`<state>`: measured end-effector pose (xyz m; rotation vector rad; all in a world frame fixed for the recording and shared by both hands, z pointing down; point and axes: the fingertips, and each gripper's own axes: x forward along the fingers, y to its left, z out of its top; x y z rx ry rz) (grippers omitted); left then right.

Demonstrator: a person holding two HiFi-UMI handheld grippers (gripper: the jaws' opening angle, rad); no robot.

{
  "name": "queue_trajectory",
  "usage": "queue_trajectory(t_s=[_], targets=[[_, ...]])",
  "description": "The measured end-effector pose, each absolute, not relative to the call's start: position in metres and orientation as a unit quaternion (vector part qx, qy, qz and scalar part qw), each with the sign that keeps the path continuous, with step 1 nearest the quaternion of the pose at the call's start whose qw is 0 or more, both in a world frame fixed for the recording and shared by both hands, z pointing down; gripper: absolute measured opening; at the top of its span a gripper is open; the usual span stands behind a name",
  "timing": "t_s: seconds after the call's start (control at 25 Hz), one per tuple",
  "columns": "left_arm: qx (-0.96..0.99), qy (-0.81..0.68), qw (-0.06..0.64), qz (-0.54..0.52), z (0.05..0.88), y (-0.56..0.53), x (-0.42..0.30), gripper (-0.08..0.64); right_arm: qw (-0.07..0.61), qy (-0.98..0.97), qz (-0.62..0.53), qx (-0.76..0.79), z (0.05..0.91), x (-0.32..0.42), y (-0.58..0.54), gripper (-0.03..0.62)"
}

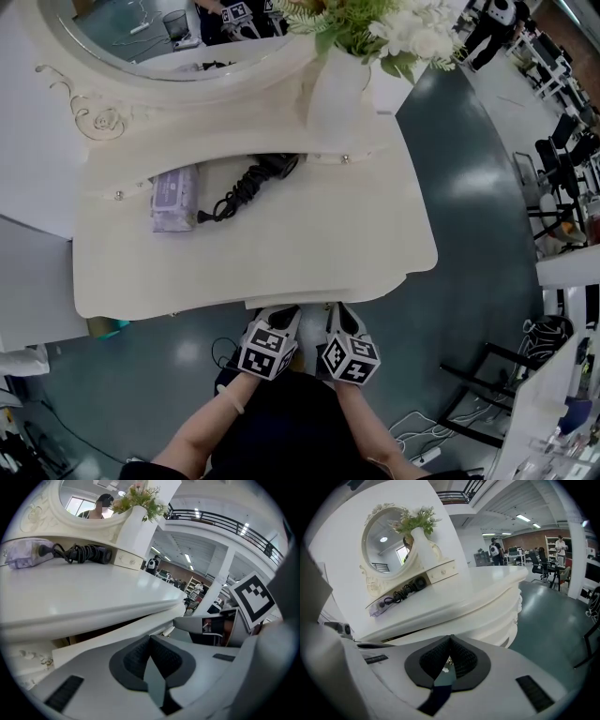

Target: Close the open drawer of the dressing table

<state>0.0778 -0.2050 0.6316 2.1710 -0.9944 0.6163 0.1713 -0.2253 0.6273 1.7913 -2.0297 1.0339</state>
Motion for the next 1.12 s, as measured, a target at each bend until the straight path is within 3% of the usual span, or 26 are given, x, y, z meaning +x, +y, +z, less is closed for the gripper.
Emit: queue_trajectory(t_s=[1.12], targets=[[0.820,-0.398,0.328,0.248,0.642,-0.226,0.062,0.017,0.059,-0.710,0.314,0.628,0.634,0.162,-0.262,0.023]])
